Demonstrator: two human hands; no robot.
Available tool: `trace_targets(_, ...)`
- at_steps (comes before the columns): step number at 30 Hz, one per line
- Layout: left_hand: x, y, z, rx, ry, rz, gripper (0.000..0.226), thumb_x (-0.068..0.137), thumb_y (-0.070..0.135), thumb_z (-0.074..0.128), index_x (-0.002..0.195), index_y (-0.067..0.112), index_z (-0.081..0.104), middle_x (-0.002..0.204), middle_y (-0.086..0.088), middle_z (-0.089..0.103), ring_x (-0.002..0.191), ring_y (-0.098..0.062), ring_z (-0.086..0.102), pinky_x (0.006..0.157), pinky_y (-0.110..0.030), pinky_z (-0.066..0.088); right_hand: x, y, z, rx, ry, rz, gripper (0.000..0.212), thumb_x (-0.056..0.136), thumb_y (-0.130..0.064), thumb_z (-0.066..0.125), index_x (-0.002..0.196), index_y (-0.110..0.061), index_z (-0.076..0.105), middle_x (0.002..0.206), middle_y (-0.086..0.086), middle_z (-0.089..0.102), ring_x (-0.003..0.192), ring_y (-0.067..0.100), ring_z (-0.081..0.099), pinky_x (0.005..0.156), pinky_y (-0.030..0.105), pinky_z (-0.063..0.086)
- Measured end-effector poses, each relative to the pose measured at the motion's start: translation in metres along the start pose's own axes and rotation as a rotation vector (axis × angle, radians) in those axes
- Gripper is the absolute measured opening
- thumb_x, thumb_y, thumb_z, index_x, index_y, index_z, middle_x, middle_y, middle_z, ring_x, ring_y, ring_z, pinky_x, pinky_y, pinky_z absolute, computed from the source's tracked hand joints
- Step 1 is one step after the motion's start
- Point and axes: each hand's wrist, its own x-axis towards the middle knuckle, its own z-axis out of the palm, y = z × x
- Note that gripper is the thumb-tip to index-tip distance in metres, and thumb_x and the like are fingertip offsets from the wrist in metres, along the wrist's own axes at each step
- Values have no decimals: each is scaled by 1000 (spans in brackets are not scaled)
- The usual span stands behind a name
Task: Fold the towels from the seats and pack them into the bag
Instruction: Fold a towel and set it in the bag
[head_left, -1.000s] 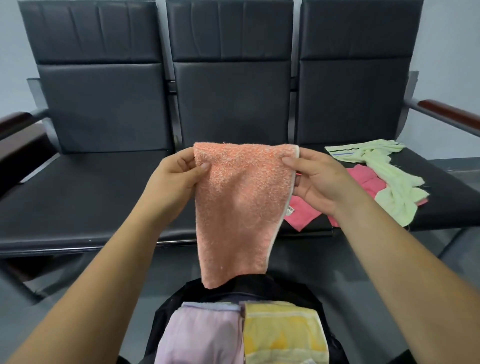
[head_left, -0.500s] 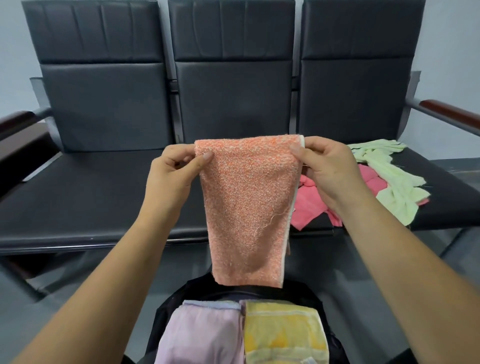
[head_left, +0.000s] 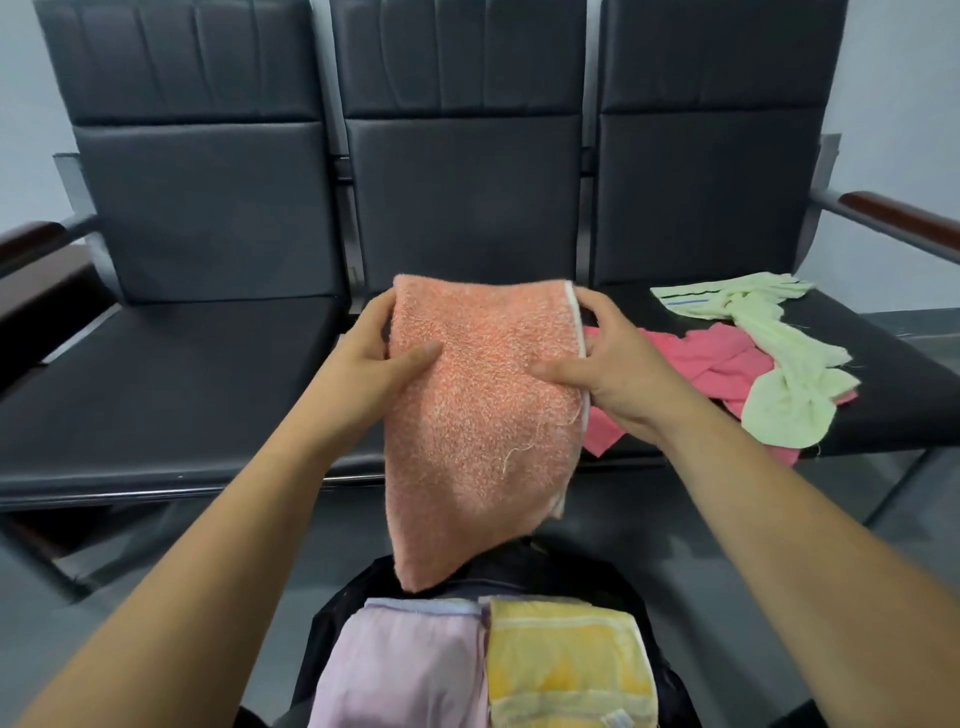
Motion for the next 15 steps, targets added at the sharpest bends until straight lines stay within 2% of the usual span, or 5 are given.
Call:
trace_targets(3,0,-2,9,-110,200,-228,44,86,38,77,123,21,59,118,-3,68,92,-15,69,76,-35,58,6,11,5,157,103,152,90,64,-13,93,141,-26,47,127,22,60,98,27,73,79,39,61)
trace_targets(5,2,-5,8,-338,97,-334,56,79,36,79,126,13,59,126,-14,66,94,-20,68,75,-37,57,6,8,5,326,59,217,43,85,-10,79,123,-16,60,108,14,67,79,18,74,64,31,58)
trace_targets(7,2,-5,6,-517,-12,-329,60,77,16,76,132,10,56,126,-16,65,94,-22,70,74,-35,59,3,4,4,431,-138,223,16,96,-20,68,108,-11,66,96,8,70,80,16,72,71,31,57)
trace_targets(11,4,-6,7,-573,-12,-271,50,88,-15,57,132,9,58,122,-14,65,102,-24,68,81,-34,58,-3,5,-2,133,-275,138,49,79,-5,78,126,-9,65,117,15,73,107,28,72,90,38,58)
trace_targets(15,4,-16,4,-158,37,-114,31,99,1,57,122,21,65,103,-3,70,95,-16,66,80,-29,54,-3,14,5,-47,-111,40,31,80,-1,80,109,-7,70,106,15,75,103,31,73,86,35,60)
